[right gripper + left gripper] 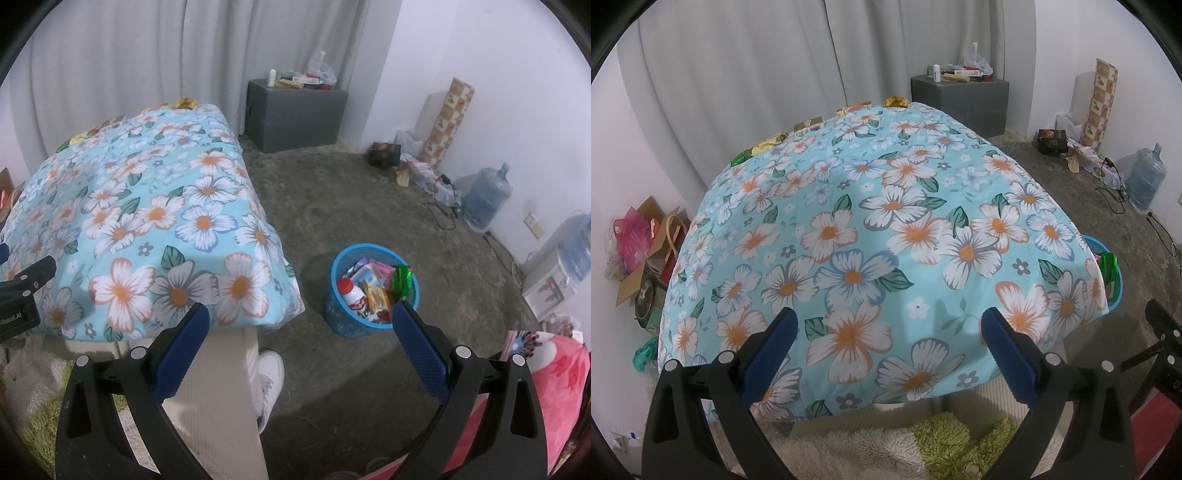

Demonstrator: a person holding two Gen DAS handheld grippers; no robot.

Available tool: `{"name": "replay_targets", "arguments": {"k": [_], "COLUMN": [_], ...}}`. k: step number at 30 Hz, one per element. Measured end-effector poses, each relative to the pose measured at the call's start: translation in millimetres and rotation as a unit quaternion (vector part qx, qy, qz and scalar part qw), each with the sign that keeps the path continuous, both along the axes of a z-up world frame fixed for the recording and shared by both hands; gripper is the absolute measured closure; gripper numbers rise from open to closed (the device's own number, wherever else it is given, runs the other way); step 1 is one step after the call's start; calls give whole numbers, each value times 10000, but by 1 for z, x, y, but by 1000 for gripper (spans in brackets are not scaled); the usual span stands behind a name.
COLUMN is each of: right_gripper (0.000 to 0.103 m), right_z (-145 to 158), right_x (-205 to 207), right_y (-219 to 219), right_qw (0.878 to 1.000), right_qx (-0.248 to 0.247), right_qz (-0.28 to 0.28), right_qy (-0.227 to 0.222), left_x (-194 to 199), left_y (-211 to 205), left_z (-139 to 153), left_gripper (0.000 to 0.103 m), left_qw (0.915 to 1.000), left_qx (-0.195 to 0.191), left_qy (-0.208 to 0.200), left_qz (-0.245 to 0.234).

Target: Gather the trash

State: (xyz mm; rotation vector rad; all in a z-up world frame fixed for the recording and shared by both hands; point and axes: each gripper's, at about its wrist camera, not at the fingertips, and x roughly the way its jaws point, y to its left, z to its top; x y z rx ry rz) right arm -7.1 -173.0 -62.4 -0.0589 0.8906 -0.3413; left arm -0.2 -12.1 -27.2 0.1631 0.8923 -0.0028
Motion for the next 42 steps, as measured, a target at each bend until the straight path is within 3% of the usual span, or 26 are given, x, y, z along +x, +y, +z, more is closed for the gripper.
{"name": "replay_targets", "arguments": {"k": [42], "right_gripper": [8], "right_z": [0], "right_x": [-1], "right_y": [0], "right_qw": [10000], "right_qx": [23], "right_qz": [-24], "right_qy": [-9], "left_x": [-2], "left_y": [1], "left_z": [0], "left_gripper": [5], "left_qw": [10000], "left_qx": [3], "left_qy": [-5], "left_qz": [1]}}
